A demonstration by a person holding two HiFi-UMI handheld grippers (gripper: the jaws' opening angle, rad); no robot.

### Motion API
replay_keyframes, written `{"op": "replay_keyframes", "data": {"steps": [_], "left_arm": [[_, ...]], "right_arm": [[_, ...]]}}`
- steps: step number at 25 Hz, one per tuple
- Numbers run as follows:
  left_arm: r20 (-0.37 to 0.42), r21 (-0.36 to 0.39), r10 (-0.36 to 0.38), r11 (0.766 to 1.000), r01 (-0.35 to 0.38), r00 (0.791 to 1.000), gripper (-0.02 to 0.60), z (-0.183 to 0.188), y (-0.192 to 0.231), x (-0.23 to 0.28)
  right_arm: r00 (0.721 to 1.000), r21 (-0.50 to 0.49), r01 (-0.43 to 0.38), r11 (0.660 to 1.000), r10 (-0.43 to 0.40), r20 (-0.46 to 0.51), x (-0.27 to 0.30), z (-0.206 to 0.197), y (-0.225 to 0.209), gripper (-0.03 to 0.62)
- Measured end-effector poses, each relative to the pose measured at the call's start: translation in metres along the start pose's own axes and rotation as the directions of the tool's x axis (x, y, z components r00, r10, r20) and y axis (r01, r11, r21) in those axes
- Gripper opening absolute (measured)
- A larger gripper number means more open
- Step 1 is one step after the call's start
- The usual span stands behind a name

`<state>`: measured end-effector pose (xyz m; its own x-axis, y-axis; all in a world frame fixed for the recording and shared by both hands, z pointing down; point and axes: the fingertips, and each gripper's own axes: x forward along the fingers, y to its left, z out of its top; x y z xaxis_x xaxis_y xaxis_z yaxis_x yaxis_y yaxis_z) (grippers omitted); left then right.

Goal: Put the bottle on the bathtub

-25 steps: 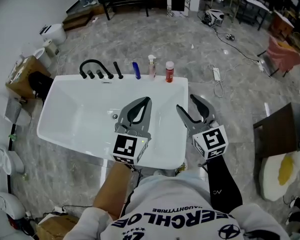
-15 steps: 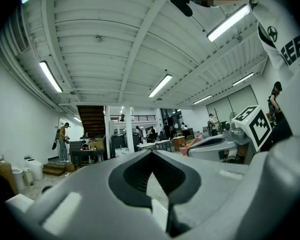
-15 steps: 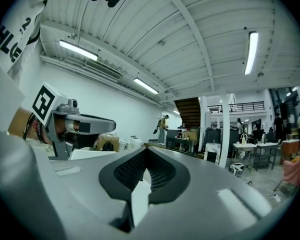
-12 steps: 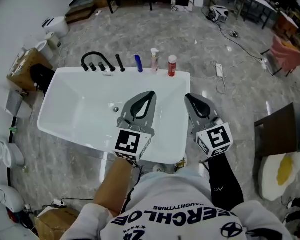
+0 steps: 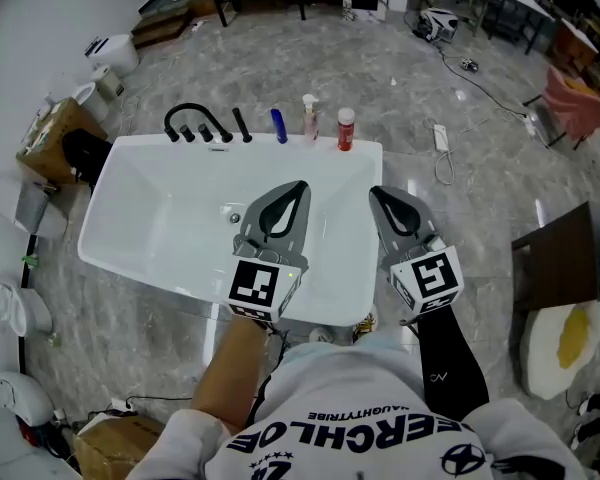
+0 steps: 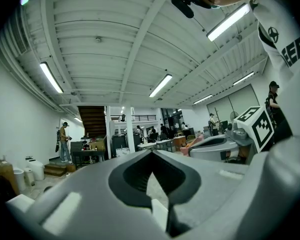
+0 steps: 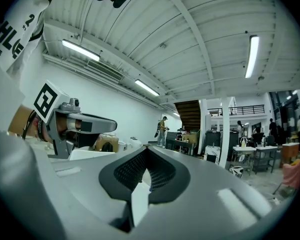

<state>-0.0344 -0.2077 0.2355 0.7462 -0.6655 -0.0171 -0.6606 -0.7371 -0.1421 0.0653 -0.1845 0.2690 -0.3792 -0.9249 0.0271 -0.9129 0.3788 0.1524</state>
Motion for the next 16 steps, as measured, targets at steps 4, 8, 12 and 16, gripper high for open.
{"op": "replay_keyframes", "data": {"steps": [4,8,12,16], "left_arm": [[0.001,0.005,-0.001,1.000,0.001,1.000,0.002,-0.002,-0.003,-0.003],[0.006,0.006,-0.005,1.000,0.005,1.000,0.002,0.000,-0.007,-0.003],[0.011,0.023,-0.007,1.000,0.007,1.000,0.002,0.001,-0.011,-0.003],[0.009,0.022,-0.007,1.000,0.007,1.000,0.002,0.000,-0.013,-0.004]], "right_arm": [[1.000,0.037,0.000,0.999,0.000,0.010,-0.004,-0.003,0.000,0.028],[1.000,0.041,-0.005,0.999,0.004,0.015,-0.007,-0.003,0.001,0.028],[1.000,0.048,-0.009,0.999,0.009,0.015,-0.010,-0.005,0.002,0.028],[1.000,0.051,-0.012,0.999,0.011,0.014,-0.012,-0.005,0.004,0.028]]}}
